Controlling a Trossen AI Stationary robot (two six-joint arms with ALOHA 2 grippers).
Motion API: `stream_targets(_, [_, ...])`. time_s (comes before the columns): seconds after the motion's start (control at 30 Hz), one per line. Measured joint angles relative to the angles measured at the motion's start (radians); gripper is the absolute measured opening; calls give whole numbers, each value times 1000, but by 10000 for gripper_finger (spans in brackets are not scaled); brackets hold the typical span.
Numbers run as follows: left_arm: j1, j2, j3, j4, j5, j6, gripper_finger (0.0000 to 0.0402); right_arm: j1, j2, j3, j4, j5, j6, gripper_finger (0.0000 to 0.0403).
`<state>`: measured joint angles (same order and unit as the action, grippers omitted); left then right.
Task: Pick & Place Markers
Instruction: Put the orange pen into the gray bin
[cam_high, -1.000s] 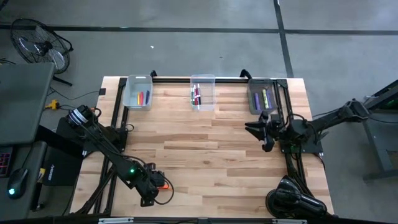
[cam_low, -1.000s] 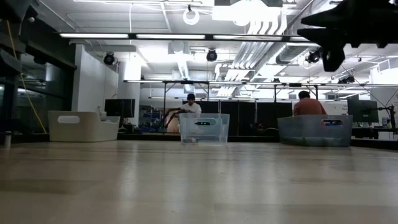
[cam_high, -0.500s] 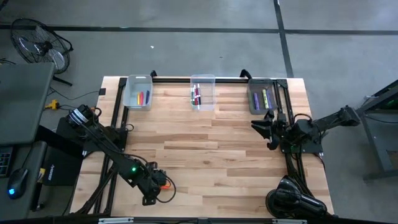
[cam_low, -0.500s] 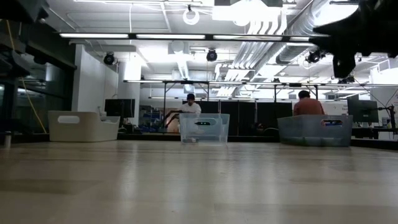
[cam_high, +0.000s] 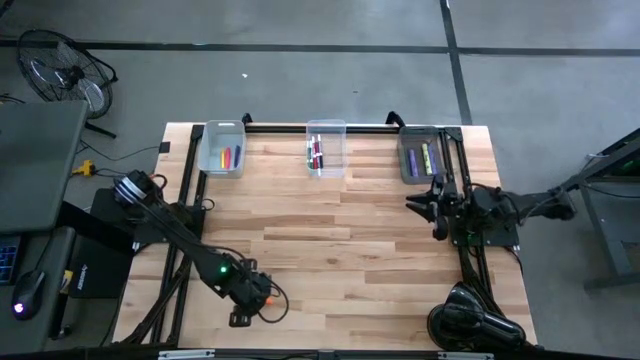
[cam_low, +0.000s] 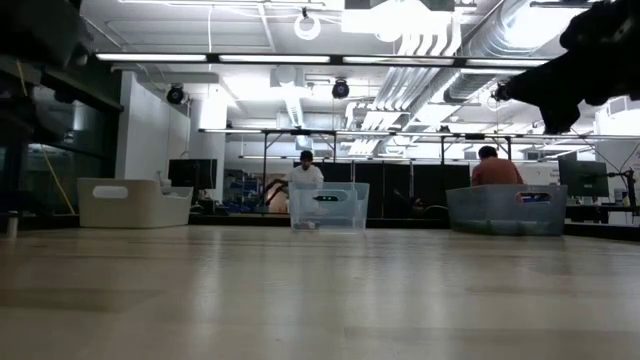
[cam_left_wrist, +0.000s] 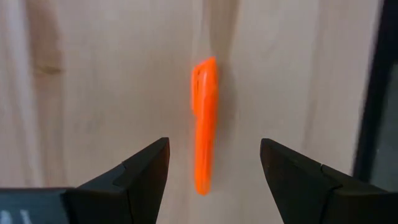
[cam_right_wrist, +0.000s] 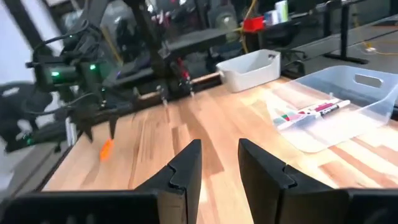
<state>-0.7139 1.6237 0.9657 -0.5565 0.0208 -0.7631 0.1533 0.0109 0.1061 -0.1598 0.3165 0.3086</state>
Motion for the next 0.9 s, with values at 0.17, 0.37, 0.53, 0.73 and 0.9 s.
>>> stream_targets(0.17, [0, 70, -1, 26, 57, 1, 248, -25, 1, 39, -82, -87, -58, 94])
stream_targets(0.37, [7, 105, 11, 22, 40, -2, 248, -24, 1, 40, -116, -103, -30, 94])
stream_targets(0.53, [5, 106, 11, 8, 3, 29, 248, -24, 2, 40, -142, -153, 155, 94])
stream_targets(0.73, [4, 147, 11, -2, -34, 103, 248, -24, 2, 40, -151, -275, 232, 94])
stream_targets(0.9, [3, 175, 14, -11, -42, 103, 248, -24, 2, 40, -151, -216, 162, 94])
